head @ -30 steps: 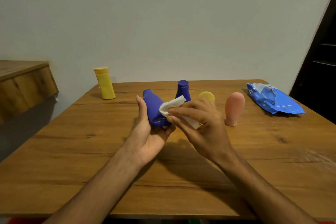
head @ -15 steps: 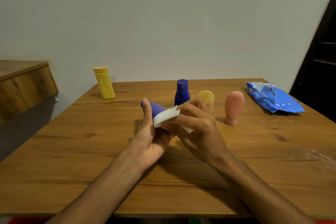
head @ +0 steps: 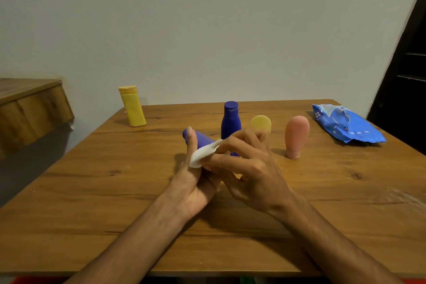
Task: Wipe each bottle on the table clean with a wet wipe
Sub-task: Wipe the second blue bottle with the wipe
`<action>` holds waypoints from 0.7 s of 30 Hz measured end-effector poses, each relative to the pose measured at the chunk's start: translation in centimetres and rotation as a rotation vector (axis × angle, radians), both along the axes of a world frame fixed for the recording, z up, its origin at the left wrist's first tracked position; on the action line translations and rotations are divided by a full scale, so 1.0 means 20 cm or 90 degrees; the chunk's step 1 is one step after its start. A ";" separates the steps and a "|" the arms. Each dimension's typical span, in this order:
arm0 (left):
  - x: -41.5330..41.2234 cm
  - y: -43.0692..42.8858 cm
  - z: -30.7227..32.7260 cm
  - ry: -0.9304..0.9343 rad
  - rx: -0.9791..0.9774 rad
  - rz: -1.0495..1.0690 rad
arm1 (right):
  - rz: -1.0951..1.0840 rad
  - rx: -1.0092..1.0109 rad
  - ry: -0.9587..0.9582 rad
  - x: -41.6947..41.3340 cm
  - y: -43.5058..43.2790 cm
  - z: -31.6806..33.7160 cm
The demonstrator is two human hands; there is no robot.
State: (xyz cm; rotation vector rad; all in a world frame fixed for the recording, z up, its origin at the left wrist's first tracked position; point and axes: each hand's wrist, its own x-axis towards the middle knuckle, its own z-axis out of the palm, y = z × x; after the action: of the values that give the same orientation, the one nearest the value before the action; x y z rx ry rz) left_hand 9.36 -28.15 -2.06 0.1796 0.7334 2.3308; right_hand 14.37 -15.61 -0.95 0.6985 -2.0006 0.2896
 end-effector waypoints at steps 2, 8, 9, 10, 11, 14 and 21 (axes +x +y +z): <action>0.00 -0.01 0.03 -0.009 -0.022 0.017 | 0.007 -0.030 -0.001 0.00 0.02 0.00; -0.01 -0.01 0.08 -0.037 -0.054 0.120 | -0.025 -0.167 -0.036 -0.02 0.07 0.00; -0.01 -0.01 0.09 -0.040 -0.051 0.117 | -0.013 -0.178 -0.037 -0.02 0.06 -0.01; 0.00 -0.01 0.09 -0.043 -0.052 0.112 | 0.001 -0.179 -0.043 -0.02 0.04 -0.01; 0.00 -0.02 0.08 -0.042 -0.048 0.099 | 0.014 -0.174 -0.052 -0.02 0.03 -0.02; 0.01 -0.03 0.08 -0.045 -0.034 0.079 | 0.034 -0.136 -0.071 -0.01 0.02 -0.02; 0.02 -0.03 0.10 -0.027 -0.039 0.073 | 0.024 -0.085 -0.025 -0.01 0.00 -0.03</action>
State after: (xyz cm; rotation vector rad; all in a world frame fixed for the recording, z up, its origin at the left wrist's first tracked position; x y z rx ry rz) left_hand 9.83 -28.85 -0.14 0.0620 0.8124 2.4086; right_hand 14.15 -15.57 -1.45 0.6504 -1.9868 0.4571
